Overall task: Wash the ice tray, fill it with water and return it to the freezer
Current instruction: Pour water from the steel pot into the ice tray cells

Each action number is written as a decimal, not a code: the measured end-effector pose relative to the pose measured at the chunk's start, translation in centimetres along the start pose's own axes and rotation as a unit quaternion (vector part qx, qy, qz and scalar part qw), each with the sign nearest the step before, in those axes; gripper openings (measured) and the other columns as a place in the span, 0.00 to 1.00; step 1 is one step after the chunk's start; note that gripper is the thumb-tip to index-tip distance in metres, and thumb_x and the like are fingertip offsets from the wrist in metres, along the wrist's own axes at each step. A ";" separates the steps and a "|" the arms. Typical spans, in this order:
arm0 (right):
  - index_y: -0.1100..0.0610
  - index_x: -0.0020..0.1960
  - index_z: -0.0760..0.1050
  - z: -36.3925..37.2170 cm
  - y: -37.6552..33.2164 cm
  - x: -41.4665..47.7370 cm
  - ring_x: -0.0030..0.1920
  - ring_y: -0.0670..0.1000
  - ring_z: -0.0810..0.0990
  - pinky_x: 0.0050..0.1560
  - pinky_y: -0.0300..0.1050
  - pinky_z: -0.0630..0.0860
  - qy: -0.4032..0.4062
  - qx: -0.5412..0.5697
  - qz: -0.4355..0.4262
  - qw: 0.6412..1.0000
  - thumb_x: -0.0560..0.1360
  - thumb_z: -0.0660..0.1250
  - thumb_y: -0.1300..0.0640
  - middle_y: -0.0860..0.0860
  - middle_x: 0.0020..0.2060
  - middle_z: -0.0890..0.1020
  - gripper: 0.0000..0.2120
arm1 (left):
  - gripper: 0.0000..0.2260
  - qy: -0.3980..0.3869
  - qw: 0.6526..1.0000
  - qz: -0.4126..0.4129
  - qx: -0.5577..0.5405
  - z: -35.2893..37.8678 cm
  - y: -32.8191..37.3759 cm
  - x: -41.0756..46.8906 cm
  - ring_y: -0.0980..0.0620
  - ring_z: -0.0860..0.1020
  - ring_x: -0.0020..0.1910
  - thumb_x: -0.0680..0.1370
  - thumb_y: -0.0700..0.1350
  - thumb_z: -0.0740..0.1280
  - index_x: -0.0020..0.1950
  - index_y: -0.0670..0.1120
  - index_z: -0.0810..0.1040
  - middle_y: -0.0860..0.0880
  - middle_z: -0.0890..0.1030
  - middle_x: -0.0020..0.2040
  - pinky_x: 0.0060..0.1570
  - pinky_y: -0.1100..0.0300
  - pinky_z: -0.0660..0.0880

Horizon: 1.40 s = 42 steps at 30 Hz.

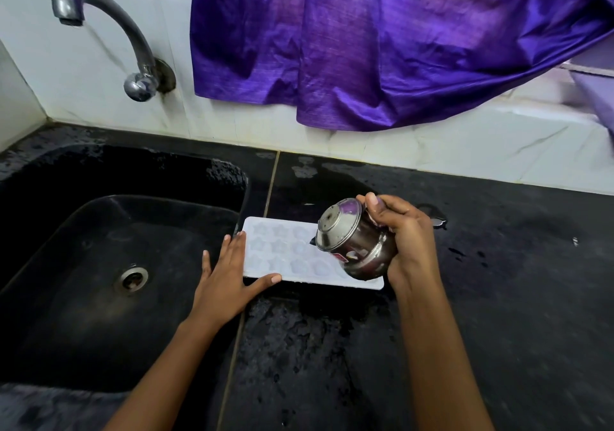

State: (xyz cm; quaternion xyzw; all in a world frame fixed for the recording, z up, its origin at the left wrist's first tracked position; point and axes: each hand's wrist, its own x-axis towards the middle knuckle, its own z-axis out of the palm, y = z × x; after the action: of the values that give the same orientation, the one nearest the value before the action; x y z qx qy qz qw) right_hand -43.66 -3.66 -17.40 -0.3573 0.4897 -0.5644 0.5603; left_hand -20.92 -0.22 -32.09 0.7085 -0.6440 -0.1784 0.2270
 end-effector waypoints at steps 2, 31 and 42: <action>0.61 0.38 0.81 -0.1 0.4 0.3 0.47 0.55 0.82 0.47 0.47 0.80 0.000 0.023 0.011 1.000 0.69 0.70 0.64 0.59 0.45 0.84 0.01 | 0.53 -0.001 1.000 -0.001 -0.004 0.0 0.0 0.0 0.61 0.39 0.73 0.62 0.78 0.49 0.77 0.48 0.42 0.53 0.47 0.78 0.70 0.50 0.33; 0.66 0.41 0.78 3.1 0.8 -0.3 0.43 0.53 0.80 0.38 0.38 0.79 -0.033 -0.024 0.006 0.999 0.69 0.69 0.68 0.60 0.44 0.81 0.01 | 0.54 0.001 1.000 -0.006 -0.009 -0.1 0.2 -0.2 0.62 0.37 0.73 0.61 0.79 0.47 0.77 0.48 0.42 0.54 0.46 0.78 0.70 0.51 0.33; 0.66 0.40 0.78 3.5 0.1 -0.5 0.43 0.52 0.79 0.40 0.38 0.79 -0.044 -0.030 -0.015 0.998 0.69 0.69 0.68 0.59 0.42 0.80 0.01 | 0.54 -0.001 1.000 -0.006 -0.005 -0.1 0.2 -0.2 0.62 0.37 0.73 0.61 0.80 0.46 0.77 0.48 0.42 0.54 0.46 0.78 0.70 0.51 0.32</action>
State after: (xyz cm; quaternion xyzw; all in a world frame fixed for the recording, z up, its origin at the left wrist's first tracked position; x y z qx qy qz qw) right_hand -40.25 -3.71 -16.51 -0.4054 0.4762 -0.5415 0.5619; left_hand -21.08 -0.01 -31.91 0.7111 -0.6388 -0.1835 0.2292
